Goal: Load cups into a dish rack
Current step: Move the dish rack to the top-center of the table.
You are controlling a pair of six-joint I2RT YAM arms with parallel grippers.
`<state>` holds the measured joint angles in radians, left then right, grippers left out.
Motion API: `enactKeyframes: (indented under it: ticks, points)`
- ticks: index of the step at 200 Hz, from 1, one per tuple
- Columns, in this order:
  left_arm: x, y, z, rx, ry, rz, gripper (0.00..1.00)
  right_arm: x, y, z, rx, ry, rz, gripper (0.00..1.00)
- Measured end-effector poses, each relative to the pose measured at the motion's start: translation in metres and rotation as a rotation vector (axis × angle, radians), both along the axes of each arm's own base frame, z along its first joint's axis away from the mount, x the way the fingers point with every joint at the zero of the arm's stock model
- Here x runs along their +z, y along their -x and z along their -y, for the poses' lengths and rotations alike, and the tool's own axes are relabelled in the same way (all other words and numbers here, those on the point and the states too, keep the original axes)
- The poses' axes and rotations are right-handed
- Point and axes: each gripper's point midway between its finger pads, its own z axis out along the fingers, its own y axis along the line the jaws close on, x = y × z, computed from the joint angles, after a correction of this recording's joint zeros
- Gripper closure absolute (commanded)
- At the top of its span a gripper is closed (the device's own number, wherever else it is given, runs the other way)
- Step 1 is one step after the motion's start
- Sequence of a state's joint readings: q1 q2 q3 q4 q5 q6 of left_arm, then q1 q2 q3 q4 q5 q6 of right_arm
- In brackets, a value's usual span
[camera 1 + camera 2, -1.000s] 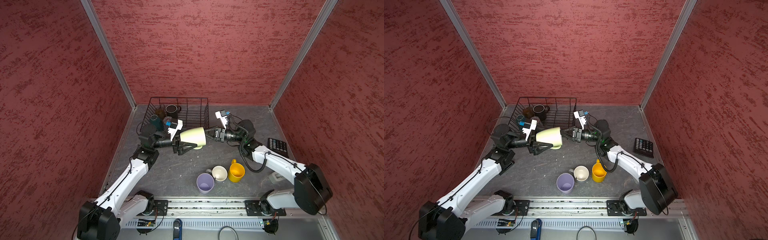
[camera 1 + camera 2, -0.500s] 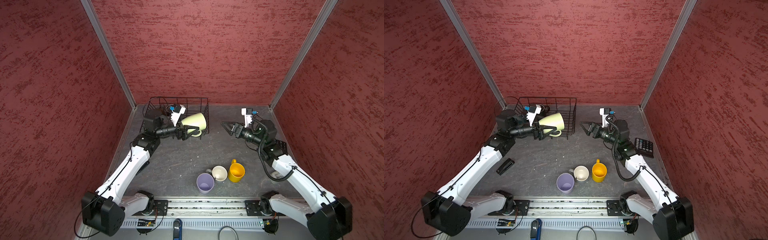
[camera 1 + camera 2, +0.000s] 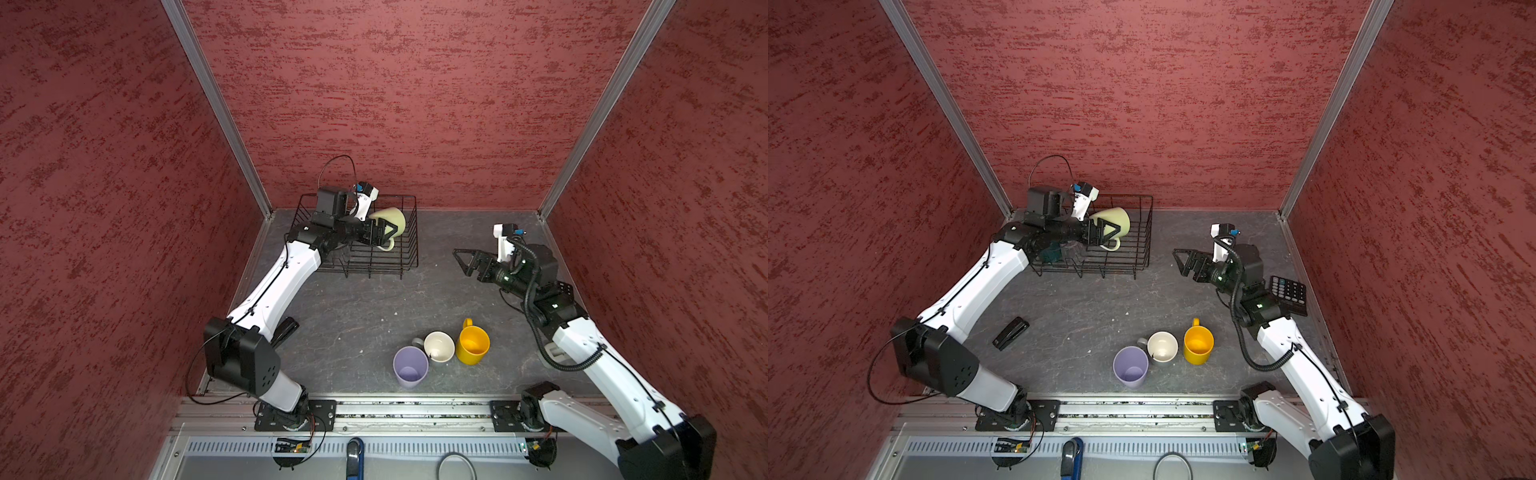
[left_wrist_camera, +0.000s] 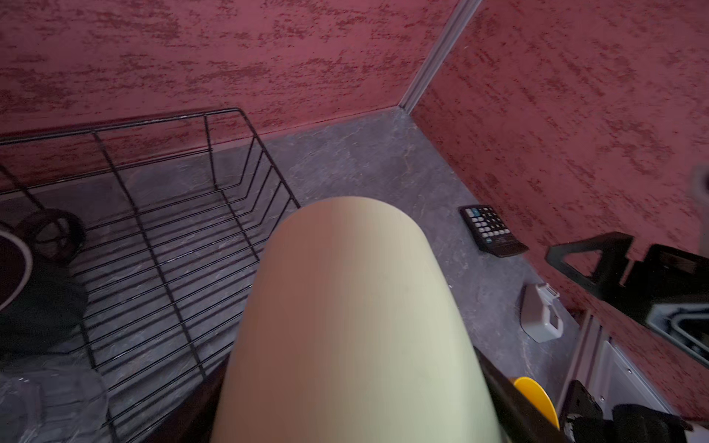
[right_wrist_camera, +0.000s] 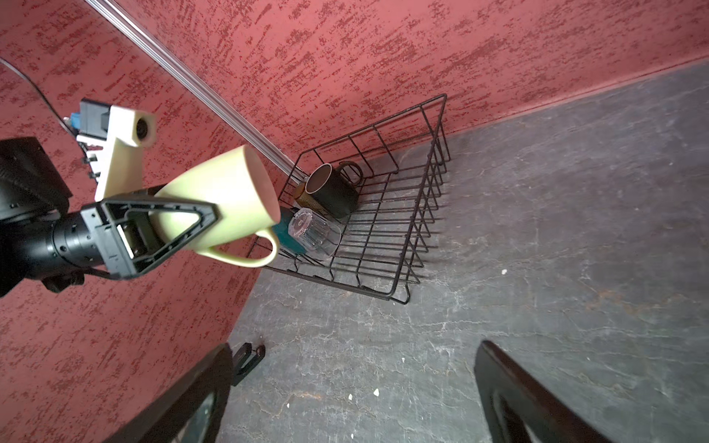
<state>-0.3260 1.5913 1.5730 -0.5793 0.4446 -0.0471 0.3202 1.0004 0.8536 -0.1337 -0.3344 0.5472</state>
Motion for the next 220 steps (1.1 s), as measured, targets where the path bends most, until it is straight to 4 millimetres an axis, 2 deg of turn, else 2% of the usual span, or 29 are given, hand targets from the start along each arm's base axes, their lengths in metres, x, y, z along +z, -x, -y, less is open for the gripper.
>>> enactKeyframes:
  ticks: [35, 59, 100, 140, 168, 220]
  points:
    - [-0.023, -0.036, -0.008, 0.096, -0.111, -0.096, 1.00, -0.005, 0.000, 0.004, -0.009, 0.027, -0.007, 0.01]
    - [-0.046, -0.061, -0.013, 0.153, -0.194, -0.167, 1.00, -0.006, 0.000, 0.005, -0.011, 0.037, -0.007, 0.01]
    - [-0.083, -0.092, -0.018, 0.205, -0.300, -0.272, 1.00, -0.005, 0.000, 0.006, -0.016, 0.036, -0.004, 0.01]
    - [-0.115, -0.109, -0.029, 0.256, -0.410, -0.326, 1.00, -0.018, 0.004, 0.007, -0.013, 0.035, -0.029, 0.01]
    - [-0.130, -0.117, -0.037, 0.274, -0.477, -0.326, 1.00, -0.032, 0.007, 0.006, -0.009, 0.029, -0.068, 0.01]
    - [-0.148, -0.126, -0.046, 0.252, -0.578, -0.309, 1.00, -0.030, 0.007, 0.004, -0.005, 0.003, -0.072, 0.01]
